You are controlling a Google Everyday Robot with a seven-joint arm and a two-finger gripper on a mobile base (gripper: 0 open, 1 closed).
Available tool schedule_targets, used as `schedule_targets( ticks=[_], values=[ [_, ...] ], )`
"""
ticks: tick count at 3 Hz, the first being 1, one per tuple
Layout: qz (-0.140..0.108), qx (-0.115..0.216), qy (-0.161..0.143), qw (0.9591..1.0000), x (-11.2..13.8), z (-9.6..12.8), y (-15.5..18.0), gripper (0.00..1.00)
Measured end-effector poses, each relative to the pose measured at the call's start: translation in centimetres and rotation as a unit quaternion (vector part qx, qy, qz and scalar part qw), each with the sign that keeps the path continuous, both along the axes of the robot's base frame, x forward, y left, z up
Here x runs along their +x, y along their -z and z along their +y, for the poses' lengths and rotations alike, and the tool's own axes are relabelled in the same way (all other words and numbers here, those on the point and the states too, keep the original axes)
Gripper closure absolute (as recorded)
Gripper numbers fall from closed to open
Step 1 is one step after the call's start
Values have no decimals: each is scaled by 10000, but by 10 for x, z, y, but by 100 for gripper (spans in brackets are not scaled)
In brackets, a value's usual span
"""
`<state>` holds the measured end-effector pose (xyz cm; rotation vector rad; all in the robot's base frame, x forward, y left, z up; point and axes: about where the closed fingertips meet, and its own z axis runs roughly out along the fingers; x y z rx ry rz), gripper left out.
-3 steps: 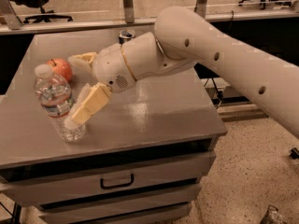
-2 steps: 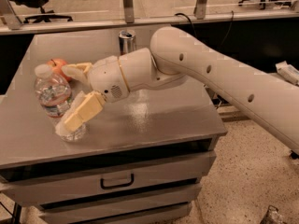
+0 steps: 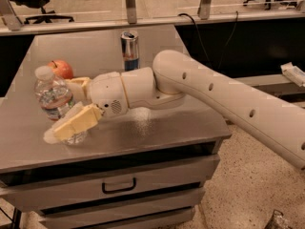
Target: Knock water bottle over
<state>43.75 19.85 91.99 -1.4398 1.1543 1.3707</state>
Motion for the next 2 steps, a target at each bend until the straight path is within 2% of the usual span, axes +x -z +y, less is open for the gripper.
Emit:
schedule_targets(
  ticks=[1,2],
  values=[
    [-180,199,176,9995,-3,-1,-1,40],
    [-495,157,323,9981,-1,-2,-1,48]
  ],
)
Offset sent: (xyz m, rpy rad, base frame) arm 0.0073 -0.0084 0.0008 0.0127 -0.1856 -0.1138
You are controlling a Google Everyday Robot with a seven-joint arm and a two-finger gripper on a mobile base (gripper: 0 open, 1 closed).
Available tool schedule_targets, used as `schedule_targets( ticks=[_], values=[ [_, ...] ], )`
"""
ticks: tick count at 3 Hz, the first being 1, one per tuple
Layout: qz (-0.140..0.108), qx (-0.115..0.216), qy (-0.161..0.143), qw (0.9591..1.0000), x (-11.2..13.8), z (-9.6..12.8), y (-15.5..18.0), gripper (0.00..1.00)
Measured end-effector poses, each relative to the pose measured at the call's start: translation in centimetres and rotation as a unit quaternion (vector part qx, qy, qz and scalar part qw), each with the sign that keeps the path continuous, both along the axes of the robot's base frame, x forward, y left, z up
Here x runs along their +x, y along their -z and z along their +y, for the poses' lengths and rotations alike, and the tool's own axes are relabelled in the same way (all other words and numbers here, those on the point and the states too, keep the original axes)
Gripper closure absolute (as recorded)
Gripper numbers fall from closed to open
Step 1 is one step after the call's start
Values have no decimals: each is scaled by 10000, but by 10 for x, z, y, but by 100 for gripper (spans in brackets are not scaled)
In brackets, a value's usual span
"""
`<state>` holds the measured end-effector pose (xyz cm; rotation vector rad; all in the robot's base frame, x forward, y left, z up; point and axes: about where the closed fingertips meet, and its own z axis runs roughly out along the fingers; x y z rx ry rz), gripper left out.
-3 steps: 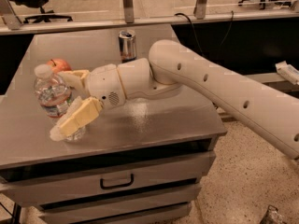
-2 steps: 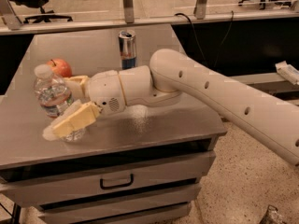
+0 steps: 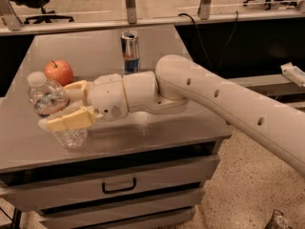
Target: Knock water bottle over
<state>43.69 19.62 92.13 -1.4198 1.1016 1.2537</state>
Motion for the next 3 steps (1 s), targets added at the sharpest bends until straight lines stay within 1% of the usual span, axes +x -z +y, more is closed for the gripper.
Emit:
schedule_targets(
  ticks=[1,2,3],
  values=[
    [-314,-237,48,9992,3,1,-3,66],
    [-688,-819,91,9942,15,-13,-10,89],
    [-1039,-1779,100,9785,42,-47,-15,100]
  ],
)
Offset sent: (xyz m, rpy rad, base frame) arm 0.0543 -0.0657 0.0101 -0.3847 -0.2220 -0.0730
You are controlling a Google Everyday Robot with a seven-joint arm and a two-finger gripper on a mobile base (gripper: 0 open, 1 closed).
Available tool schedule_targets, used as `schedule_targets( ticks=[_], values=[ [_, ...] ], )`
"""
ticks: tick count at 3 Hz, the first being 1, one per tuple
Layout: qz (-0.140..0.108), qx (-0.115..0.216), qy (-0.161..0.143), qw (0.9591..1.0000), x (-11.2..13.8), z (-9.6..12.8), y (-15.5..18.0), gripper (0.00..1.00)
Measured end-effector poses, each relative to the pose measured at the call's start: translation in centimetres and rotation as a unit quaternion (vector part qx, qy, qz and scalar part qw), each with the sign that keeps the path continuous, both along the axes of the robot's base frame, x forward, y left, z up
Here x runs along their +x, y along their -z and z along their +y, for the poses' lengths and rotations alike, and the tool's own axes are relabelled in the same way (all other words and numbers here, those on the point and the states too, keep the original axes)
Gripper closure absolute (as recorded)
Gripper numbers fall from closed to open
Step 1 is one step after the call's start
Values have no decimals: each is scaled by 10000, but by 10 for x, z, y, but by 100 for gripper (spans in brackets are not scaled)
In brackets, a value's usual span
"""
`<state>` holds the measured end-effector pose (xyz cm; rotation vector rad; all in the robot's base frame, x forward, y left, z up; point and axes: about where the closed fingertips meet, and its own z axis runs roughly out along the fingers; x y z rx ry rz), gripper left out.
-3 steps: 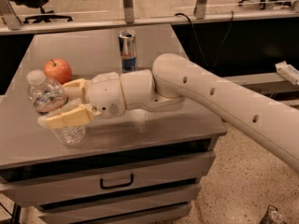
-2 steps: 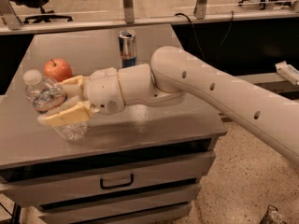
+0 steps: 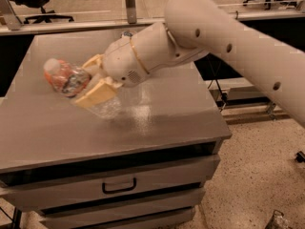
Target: Knock water bottle over
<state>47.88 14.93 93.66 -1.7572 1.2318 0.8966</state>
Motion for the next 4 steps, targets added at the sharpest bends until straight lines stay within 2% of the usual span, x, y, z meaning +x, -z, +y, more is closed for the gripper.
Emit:
schedule_targets(
  ticks=[1,2,3,4],
  values=[
    [-214,-1132,21,9933,25,-25,-4,100],
    [-301,-2436,-18,9694,40,-41,7,100],
    [-380,-3809,-309,9233,23,-48,28,100],
    [-549,-4995,-382,8638,-6,-53,48,100]
  ],
)
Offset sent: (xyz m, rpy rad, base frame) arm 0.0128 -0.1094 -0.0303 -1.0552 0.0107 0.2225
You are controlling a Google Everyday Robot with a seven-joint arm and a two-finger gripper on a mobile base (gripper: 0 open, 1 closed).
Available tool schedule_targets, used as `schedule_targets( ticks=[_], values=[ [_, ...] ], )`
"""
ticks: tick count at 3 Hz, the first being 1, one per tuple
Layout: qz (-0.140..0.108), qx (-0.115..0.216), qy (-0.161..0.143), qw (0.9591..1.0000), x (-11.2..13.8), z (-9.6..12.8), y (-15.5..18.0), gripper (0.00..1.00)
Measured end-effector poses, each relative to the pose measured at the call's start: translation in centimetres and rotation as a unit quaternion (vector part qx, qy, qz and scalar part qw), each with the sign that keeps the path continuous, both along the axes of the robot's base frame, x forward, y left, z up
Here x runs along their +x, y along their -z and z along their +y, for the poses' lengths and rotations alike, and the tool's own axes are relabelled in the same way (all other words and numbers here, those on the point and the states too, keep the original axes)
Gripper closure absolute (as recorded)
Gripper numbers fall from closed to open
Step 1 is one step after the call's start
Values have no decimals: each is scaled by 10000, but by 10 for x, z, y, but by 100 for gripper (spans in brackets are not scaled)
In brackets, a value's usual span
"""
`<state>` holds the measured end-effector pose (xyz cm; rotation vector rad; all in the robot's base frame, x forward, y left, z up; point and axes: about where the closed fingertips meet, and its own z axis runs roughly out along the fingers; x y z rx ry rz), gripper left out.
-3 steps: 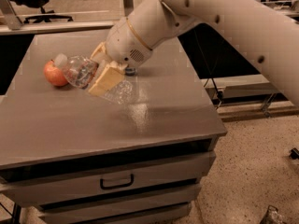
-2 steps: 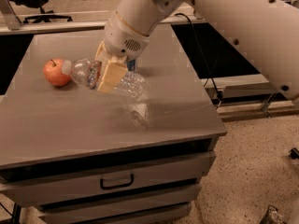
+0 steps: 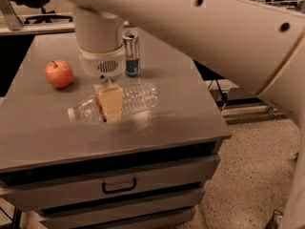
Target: Knock water bottle over
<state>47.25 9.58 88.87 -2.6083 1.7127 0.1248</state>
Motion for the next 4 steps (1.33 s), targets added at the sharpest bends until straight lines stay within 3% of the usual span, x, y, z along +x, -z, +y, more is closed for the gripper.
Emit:
schedule_targets(
  ticks=[1,2,3,4],
  values=[
    [-44,-538,89,9985,-30,5,12,84],
    [51,-498,358,9981,-42,11,17,59],
    [96,-209,651,9976,-44,11,19,37],
    [-41,18,790,9969,-35,11,26,12]
  ],
)
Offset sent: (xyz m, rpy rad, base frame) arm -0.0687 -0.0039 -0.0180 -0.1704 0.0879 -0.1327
